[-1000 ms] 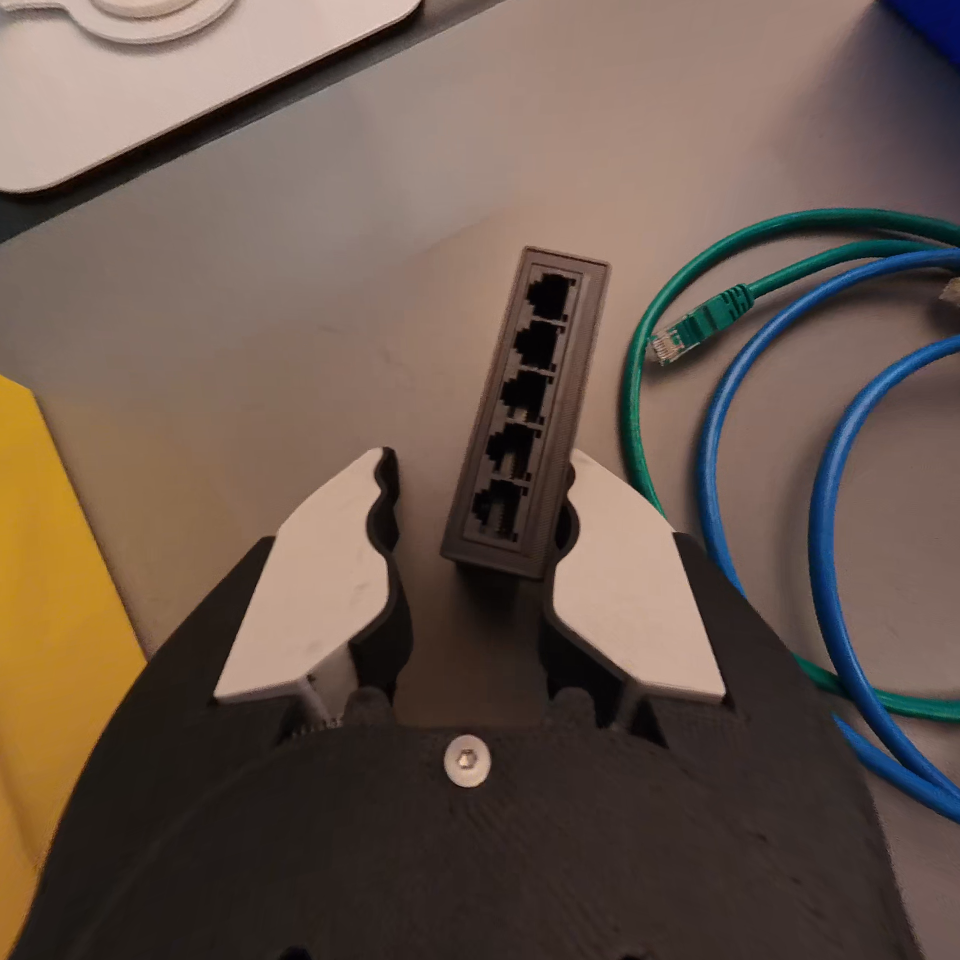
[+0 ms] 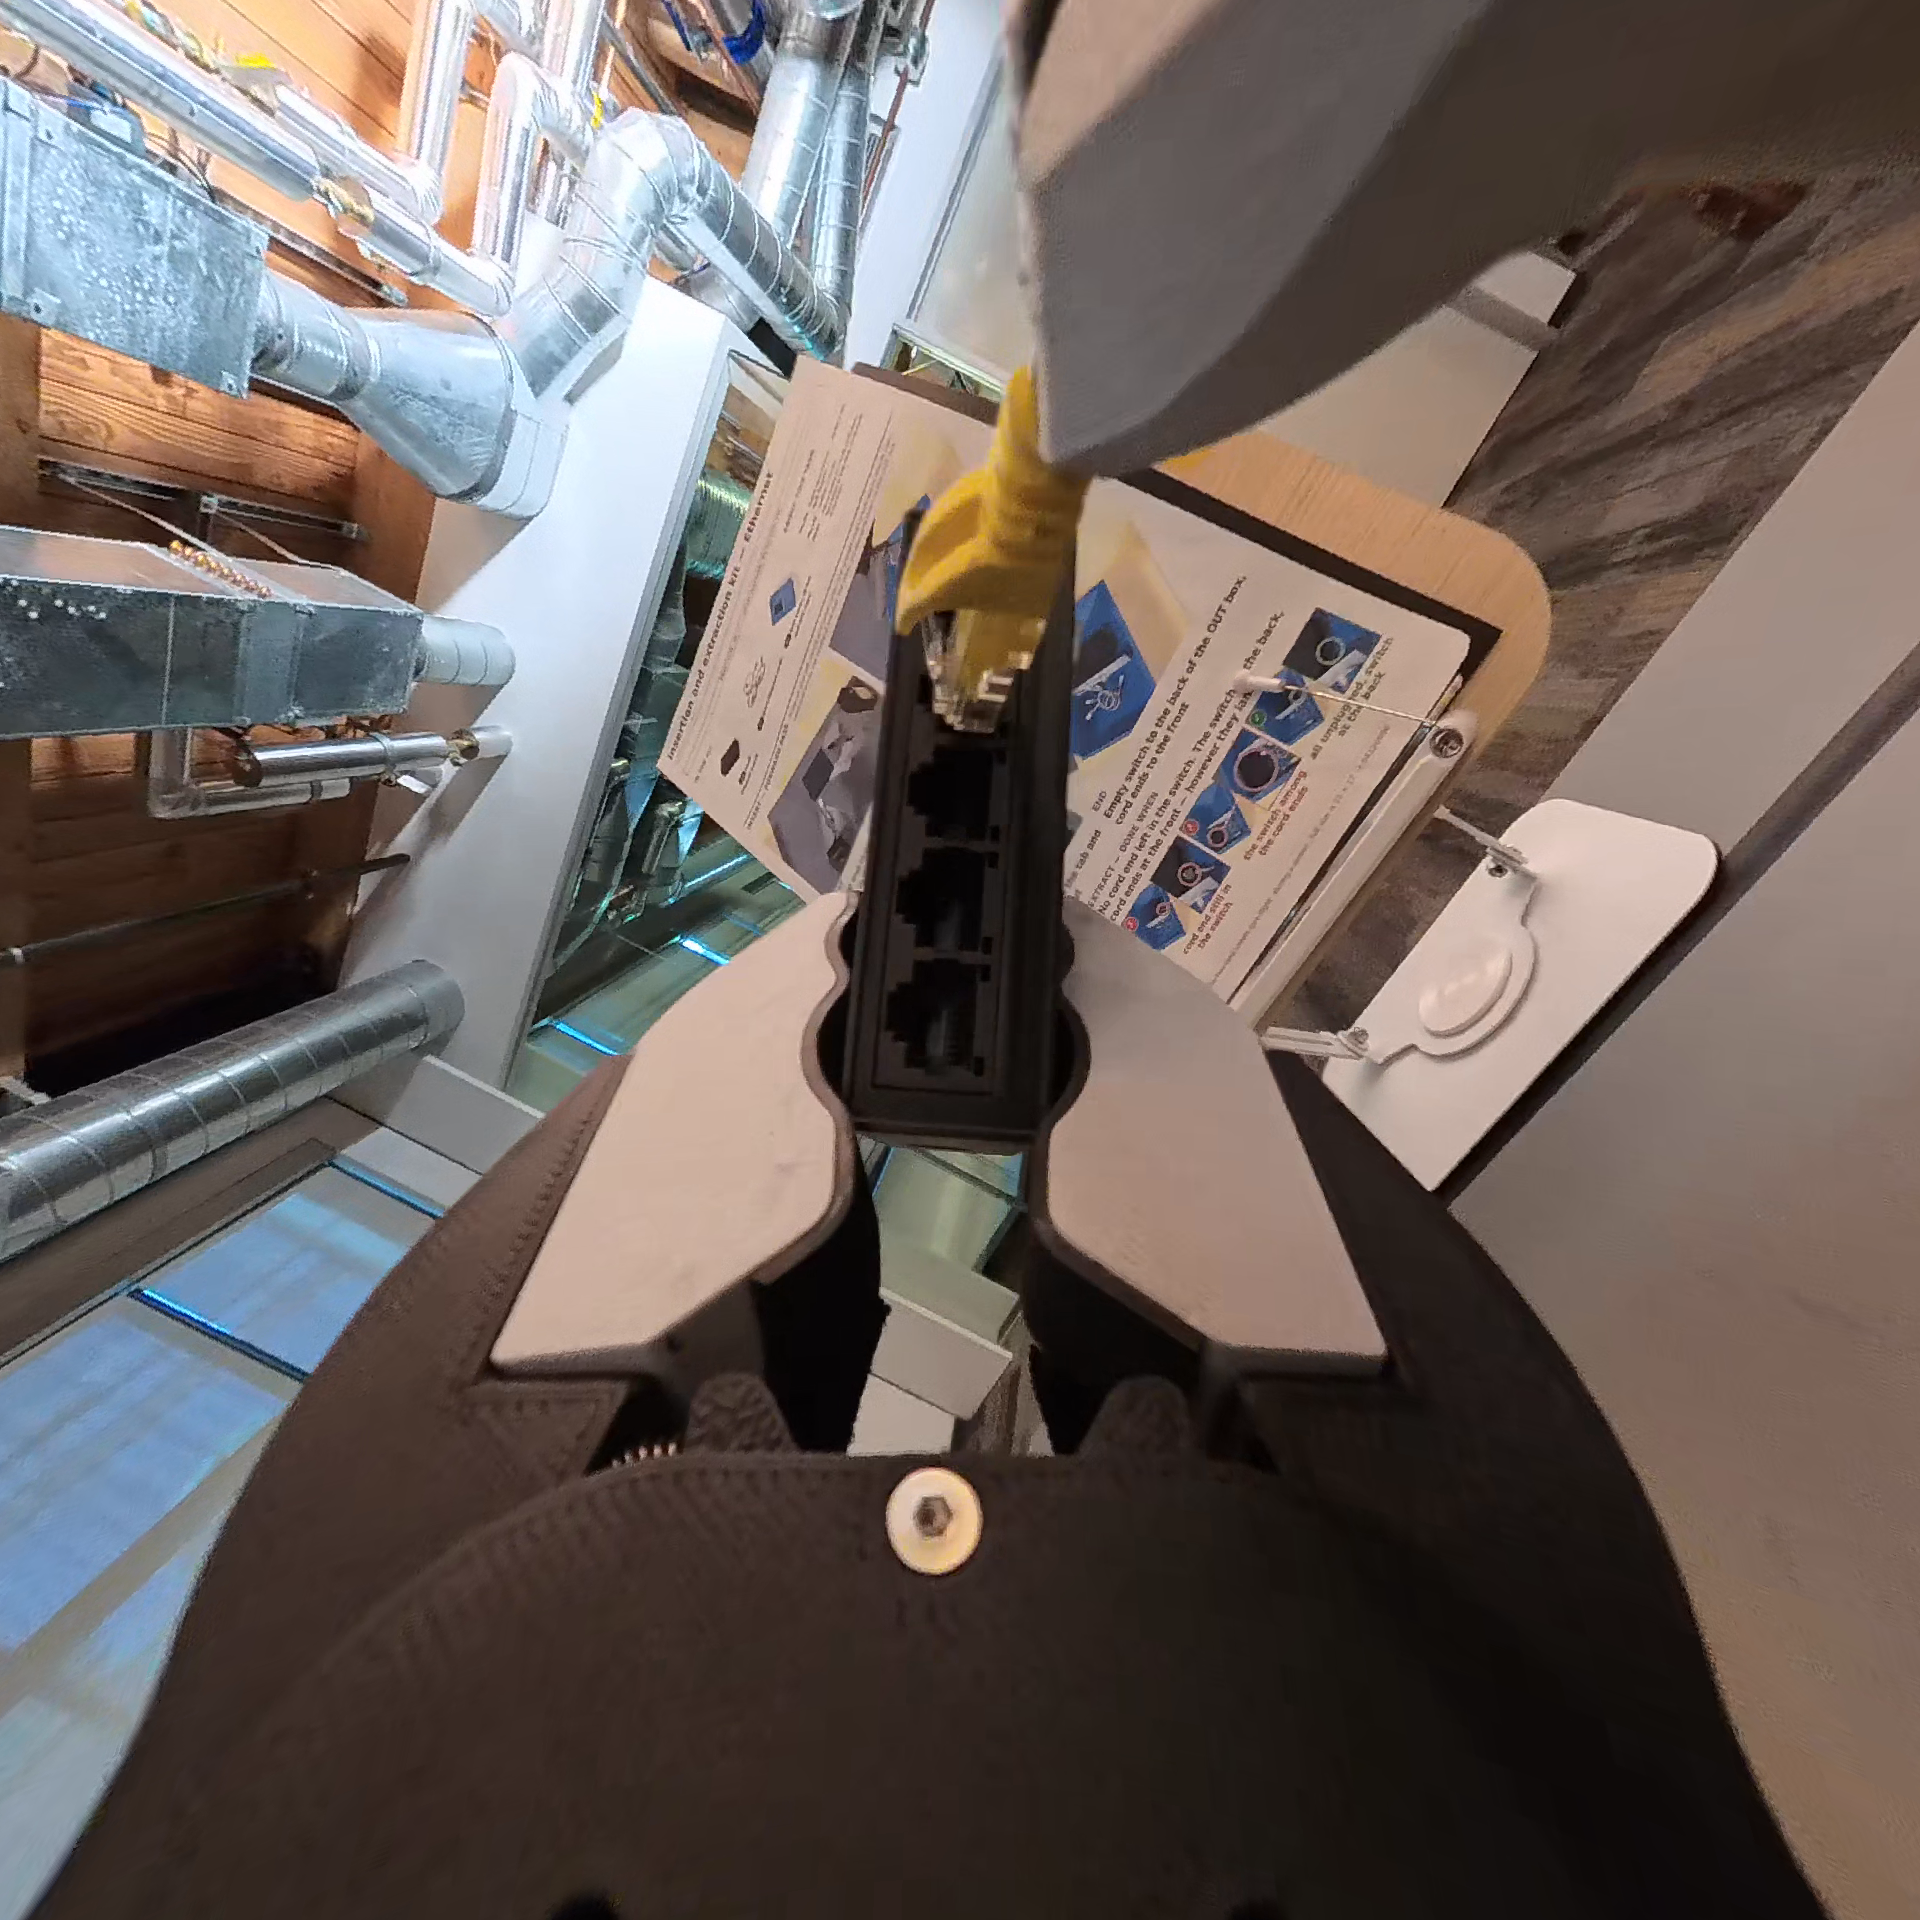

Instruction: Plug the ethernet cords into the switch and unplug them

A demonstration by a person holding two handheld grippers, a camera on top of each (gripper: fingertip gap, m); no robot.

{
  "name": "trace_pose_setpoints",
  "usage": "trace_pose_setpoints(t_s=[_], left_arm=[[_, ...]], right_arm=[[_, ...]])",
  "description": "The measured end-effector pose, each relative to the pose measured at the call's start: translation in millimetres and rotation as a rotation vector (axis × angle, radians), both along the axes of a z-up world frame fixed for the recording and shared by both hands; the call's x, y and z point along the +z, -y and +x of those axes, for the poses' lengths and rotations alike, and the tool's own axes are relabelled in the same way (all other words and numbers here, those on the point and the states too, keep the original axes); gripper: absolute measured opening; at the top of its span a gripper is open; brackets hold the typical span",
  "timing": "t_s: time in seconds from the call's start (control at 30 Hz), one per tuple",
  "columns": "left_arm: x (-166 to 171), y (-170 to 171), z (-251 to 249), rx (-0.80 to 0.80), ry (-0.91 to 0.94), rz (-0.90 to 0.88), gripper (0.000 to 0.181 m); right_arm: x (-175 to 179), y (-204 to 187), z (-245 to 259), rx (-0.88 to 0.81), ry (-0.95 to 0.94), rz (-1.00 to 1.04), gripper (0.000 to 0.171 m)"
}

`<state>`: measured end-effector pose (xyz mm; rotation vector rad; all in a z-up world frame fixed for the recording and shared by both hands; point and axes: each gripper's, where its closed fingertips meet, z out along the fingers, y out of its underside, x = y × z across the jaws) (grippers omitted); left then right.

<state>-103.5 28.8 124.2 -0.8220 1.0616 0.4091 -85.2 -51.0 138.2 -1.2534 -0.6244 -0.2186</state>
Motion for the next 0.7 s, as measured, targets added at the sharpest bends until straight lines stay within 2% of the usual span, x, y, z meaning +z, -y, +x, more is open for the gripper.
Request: trace_pose_setpoints(t_s=[0.47, 0.63, 0.7], left_arm=[[10, 23, -4, -0.051, -0.057, 0.164, 0.028], [23, 42, -5, -0.161, 0.057, 0.098, 0.029], [27, 53, -3, -0.224, 0.087, 0.077, 0.039]], right_arm=[[5, 6, -5, 0.029, -0.048, -0.011, 0.006], [22, 25, -12, 0.006, 0.027, 0.174, 0.006], [28, 31, -15, -0.045, 0.091, 0.247, 0.006]])
